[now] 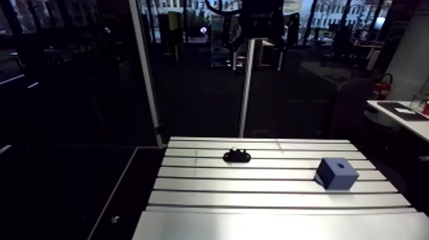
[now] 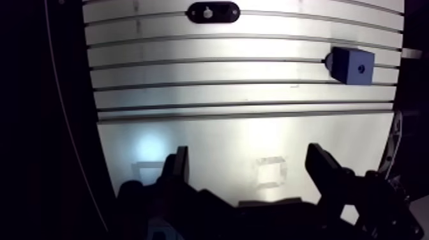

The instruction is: Pick up the M10 bolt and insert it into the hex recess until seated.

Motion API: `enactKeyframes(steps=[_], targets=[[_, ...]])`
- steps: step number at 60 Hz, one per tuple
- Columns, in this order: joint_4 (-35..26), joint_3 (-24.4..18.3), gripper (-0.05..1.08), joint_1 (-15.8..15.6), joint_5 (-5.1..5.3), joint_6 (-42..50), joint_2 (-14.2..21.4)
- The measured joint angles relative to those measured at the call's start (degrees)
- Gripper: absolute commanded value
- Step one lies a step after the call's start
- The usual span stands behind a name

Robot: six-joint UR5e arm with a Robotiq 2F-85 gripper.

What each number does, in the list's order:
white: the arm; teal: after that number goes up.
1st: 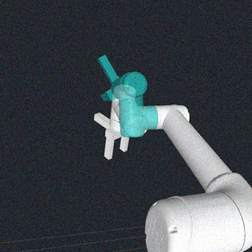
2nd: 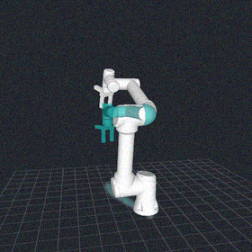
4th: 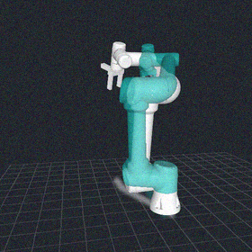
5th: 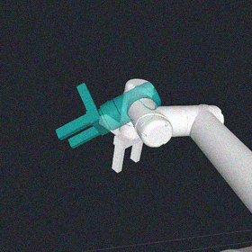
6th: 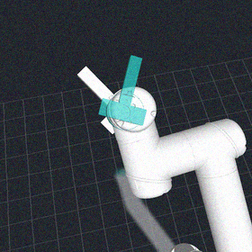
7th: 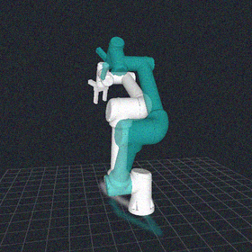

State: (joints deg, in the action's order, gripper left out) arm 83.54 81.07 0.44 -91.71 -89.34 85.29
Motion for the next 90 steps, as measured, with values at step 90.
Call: enactKeyframes(steps=[90], targets=[[15.49, 8.9, 0.0, -1.0, -0.37, -0.64, -0.13]])
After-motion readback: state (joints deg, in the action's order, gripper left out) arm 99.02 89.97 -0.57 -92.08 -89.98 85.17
